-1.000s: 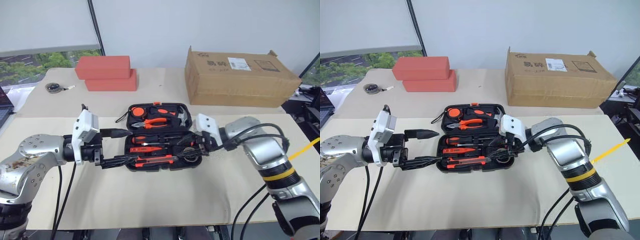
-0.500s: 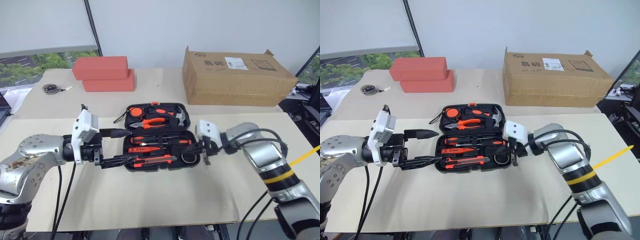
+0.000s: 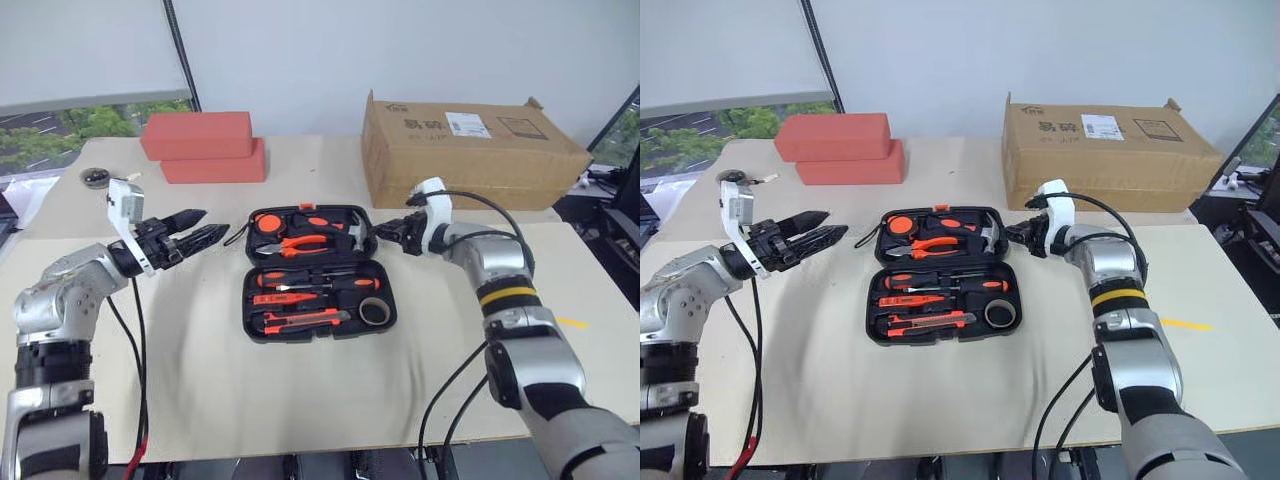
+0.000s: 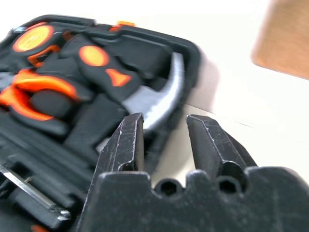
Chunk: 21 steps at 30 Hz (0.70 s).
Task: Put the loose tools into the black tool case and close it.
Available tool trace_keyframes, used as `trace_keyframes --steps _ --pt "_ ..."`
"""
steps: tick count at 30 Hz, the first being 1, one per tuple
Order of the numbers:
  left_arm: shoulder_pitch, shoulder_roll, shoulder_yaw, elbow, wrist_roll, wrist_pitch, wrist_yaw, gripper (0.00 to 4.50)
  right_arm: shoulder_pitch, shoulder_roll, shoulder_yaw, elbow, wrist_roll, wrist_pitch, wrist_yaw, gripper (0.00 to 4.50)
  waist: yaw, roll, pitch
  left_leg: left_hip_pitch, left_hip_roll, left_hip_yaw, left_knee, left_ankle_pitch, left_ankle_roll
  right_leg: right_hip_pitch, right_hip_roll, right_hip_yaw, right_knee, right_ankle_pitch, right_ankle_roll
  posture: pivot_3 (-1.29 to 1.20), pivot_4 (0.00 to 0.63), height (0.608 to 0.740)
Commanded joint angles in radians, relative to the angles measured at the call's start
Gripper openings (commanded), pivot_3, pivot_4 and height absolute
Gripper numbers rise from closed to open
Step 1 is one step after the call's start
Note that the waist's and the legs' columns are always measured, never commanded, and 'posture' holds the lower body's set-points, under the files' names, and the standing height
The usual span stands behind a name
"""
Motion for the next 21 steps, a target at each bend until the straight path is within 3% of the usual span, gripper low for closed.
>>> trace_keyframes --steps 1,11,12,13,16,21 --pt "-0.088 -0.006 -0.039 0.13 0.077 -0.048 -0.026 4.5 -0.073 0.019 -0.047 0.112 0.015 -0.02 -0.012 1.74 -0.004 0.0 0.0 0.0 0.0 0.0 0.0 0.0 0.0 0.0 0.0 0.0 0.0 0.0 0.0 0.0 0.15 0.712" --pt "-0.245 -0.069 -0.042 0.41 0.189 -0.101 0.027 4.5 -0.128 0.058 -0.108 0.205 0.053 0.019 0.034 1.74 -0.024 0.0 0.0 -0.003 0.0 0.001 0.0 0.0 0.0 -0.003 0.0 0.0 0.0 0.0 0.0 0.0 0.15 0.712" --pt "-0.25 -0.073 -0.046 0.422 0.198 -0.106 0.026 4.5 -0.13 0.06 -0.113 0.208 0.054 0.019 0.033 1.24 -0.025 0.0 0.0 -0.003 0.0 0.001 0.0 0.0 0.0 -0.003 0.0 0.0 0.0 0.0 0.0 0.0 0.15 0.712" --pt "-0.255 -0.078 -0.048 0.433 0.205 -0.109 0.026 4.5 -0.132 0.062 -0.112 0.209 0.049 0.016 0.036 1.14 -0.025 0.0 0.0 -0.003 0.0 0.001 0.0 0.0 0.0 -0.003 0.0 0.0 0.001 0.0 0.0 0.0 0.15 0.712" --pt "-0.267 -0.096 -0.055 0.46 0.229 -0.11 0.025 4.5 -0.136 0.067 -0.11 0.213 0.04 0.02 0.049 0.1 -0.027 0.0 0.0 -0.003 0.0 0.001 -0.001 0.0 -0.001 -0.004 0.0 0.0 0.002 0.0 0.0 0.0 0.15 0.712" --pt "-0.28 -0.127 -0.058 0.492 0.262 -0.112 0.029 4.5 -0.134 0.075 -0.105 0.222 0.031 0.026 0.05 0.04 -0.029 0.0 0.0 -0.003 0.001 0.002 0.0 0.0 -0.001 -0.005 0.0 0.001 0.003 0.0 0.0 0.0 0.15 0.712"
